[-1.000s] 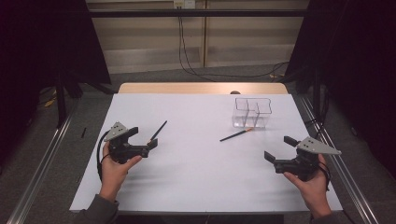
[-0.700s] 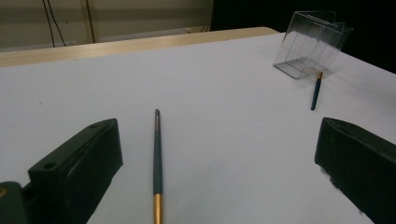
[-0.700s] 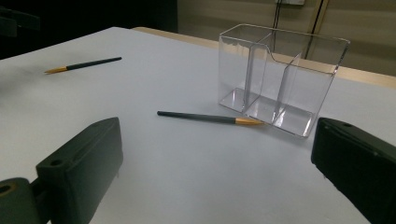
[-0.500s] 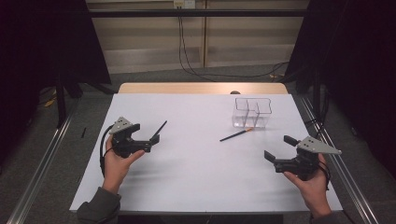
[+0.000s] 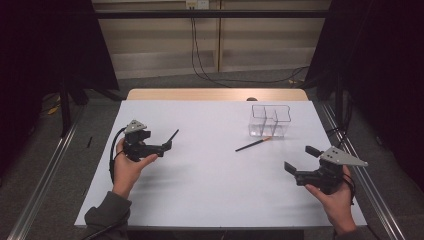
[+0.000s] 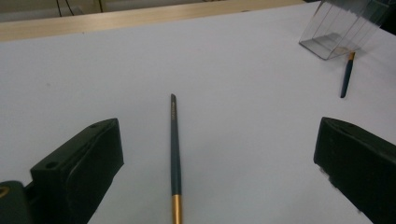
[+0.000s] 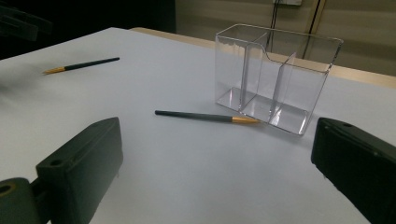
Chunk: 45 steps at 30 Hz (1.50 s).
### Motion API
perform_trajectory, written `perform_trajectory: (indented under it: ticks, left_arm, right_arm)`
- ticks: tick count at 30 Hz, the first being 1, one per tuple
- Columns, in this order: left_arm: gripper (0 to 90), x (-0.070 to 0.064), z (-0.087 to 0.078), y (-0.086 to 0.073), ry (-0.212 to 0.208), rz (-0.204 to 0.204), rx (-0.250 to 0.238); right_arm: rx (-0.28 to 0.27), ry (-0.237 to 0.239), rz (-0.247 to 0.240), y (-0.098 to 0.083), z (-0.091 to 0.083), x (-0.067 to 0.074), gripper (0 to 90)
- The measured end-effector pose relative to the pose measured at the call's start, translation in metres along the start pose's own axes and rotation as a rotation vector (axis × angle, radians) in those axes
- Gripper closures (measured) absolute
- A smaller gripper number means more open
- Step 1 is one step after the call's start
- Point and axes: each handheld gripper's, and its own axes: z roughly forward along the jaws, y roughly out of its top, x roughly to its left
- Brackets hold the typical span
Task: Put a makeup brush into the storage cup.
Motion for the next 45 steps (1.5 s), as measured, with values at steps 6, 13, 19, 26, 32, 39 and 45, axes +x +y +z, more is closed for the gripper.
perform_trajectory:
  ticks: [6,13,19,26,32,39,45]
  left_arm:
    - [1.1,0.002,0.003,0.005,0.012,-0.002,0.044]
    - [1.3,0.006,0.008,0.009,0.02,0.004,0.117]
    - [1.3,0.009,0.014,0.013,0.015,-0.007,0.189]
    - [1.7,0.013,0.017,0.016,0.018,-0.023,0.262]
    - [2.5,0.015,0.021,0.019,0.018,-0.021,0.316]
    - [2.7,0.018,0.027,0.021,0.019,-0.042,0.382]
    - [4.6,0.019,0.03,0.023,0.018,-0.037,0.423]
  right_arm:
    - [0.006,0.002,-0.001,-0.001,0.0,0.001,1.6]
    - [0.003,-0.004,0.001,-0.001,-0.001,0.0,1.6]
    - [0.003,-0.002,-0.003,-0.001,-0.001,0.0,1.6]
    - [0.006,-0.002,-0.002,-0.001,0.0,0.0,1.6]
    - [0.008,0.003,-0.001,-0.001,0.0,0.001,1.6]
    - [0.011,0.001,-0.002,-0.002,0.0,0.0,1.6]
    - [0.013,0.002,-0.003,-0.002,0.0,0.0,1.6]
